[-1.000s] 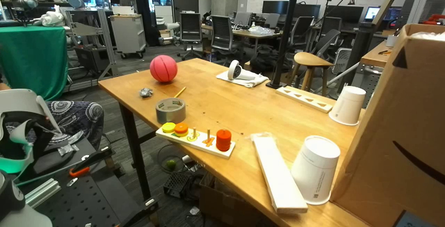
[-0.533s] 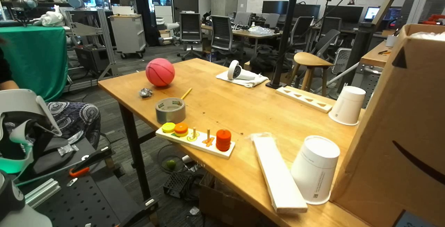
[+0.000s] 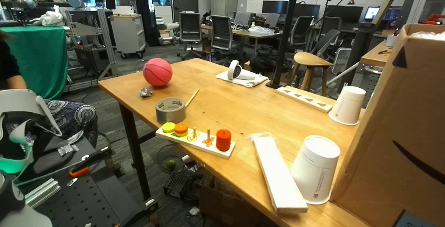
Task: Move the ball to the right
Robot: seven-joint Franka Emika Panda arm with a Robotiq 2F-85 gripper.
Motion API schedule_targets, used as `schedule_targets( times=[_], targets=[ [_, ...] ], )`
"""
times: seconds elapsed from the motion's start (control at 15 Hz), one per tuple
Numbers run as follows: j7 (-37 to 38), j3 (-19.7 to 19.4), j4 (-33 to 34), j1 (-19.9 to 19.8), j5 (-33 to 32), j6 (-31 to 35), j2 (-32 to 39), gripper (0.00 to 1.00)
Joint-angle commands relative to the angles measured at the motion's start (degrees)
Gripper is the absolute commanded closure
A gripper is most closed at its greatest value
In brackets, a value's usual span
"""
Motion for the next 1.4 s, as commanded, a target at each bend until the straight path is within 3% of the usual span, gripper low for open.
schedule_targets(
  times=[0.0,0.33,0.73,1.07,1.33],
  targets=[
    [-1.3,5.18,4.48,2.24,-4.48,3.99,5.88,0.0],
    [-2.37,11.97,12.69,4.52,-15.09,13.18,20.02,0.0],
    [-9.11,11.71,25.08,9.77,-28.65,18.51,39.05,0.0],
    [-15.46,9.71,35.68,15.2,-24.62,16.47,51.87,0.0],
    [-15.05,8.65,41.04,18.69,-19.61,15.85,58.74,0.0]
  ],
)
